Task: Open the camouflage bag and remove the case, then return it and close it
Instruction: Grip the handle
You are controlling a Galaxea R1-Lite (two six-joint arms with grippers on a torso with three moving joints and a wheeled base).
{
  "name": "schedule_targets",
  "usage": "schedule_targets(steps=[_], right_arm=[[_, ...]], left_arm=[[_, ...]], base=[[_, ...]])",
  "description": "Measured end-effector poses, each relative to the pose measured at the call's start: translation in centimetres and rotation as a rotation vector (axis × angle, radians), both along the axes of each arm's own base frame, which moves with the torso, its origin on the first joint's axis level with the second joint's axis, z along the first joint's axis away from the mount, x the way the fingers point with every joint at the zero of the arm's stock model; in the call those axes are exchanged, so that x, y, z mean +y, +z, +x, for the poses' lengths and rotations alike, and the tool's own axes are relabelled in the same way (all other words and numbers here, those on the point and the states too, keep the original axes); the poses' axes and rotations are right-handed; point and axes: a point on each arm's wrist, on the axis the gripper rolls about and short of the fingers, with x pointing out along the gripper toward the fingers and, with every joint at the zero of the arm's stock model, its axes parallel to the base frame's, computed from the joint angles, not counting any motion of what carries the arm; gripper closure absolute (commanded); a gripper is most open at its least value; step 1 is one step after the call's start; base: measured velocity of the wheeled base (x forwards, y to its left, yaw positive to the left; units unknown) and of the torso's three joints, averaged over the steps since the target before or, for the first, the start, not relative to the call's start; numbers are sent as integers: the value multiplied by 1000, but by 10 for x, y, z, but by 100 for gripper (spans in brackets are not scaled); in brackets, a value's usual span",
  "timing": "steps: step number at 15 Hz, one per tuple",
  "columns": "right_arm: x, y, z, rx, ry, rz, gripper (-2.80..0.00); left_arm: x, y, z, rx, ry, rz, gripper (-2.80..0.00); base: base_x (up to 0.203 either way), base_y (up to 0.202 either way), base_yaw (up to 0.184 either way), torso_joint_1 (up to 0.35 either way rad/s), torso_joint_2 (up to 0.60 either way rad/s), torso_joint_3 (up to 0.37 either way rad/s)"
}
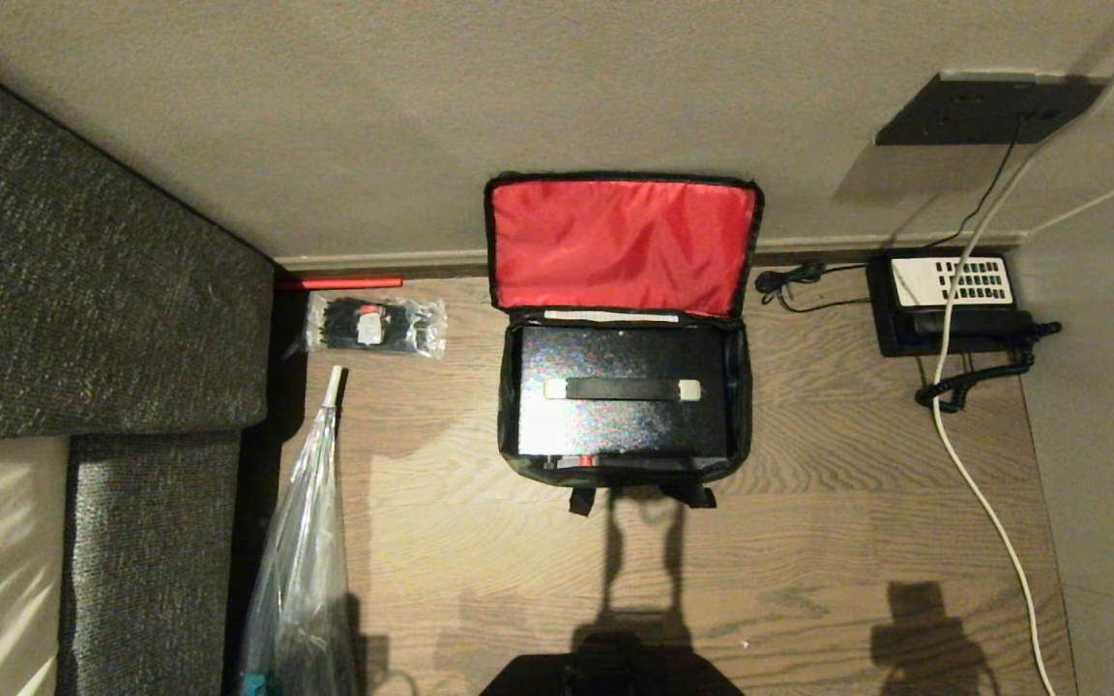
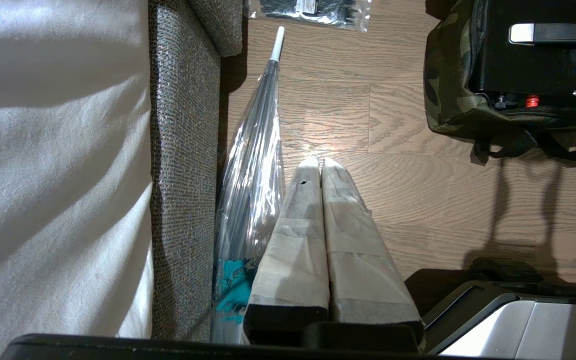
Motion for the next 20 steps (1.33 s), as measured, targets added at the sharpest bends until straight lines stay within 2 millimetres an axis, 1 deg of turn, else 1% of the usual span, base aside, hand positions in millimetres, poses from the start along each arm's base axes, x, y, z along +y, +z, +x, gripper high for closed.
schedule_targets(steps=[8, 10, 12, 15, 18, 20], right_arm=[[0, 0, 0, 4, 0, -3, 0], [0, -1, -2, 51, 1, -6, 0], [0, 4, -9, 131, 7, -5, 0], [1, 20, -27, 213, 70, -8, 0], [3, 24, -43, 323, 134, -4, 0], [4, 22, -47, 368, 198, 10, 0]], left_arm=[[0, 0, 0, 0, 1, 0, 0], [0, 0, 0, 0, 0, 0, 0], [0, 0, 0, 0, 1, 0, 0], [0, 0, 0, 0, 0, 0, 0], [0, 0, 0, 0, 1, 0, 0], [0, 0, 0, 0, 1, 0, 0]], base=[[0, 0, 0, 0, 0, 0], [0, 0, 0, 0, 0, 0], [0, 0, 0, 0, 0, 0], [0, 0, 0, 0, 0, 0], [0, 0, 0, 0, 0, 0], [0, 0, 0, 0, 0, 0]])
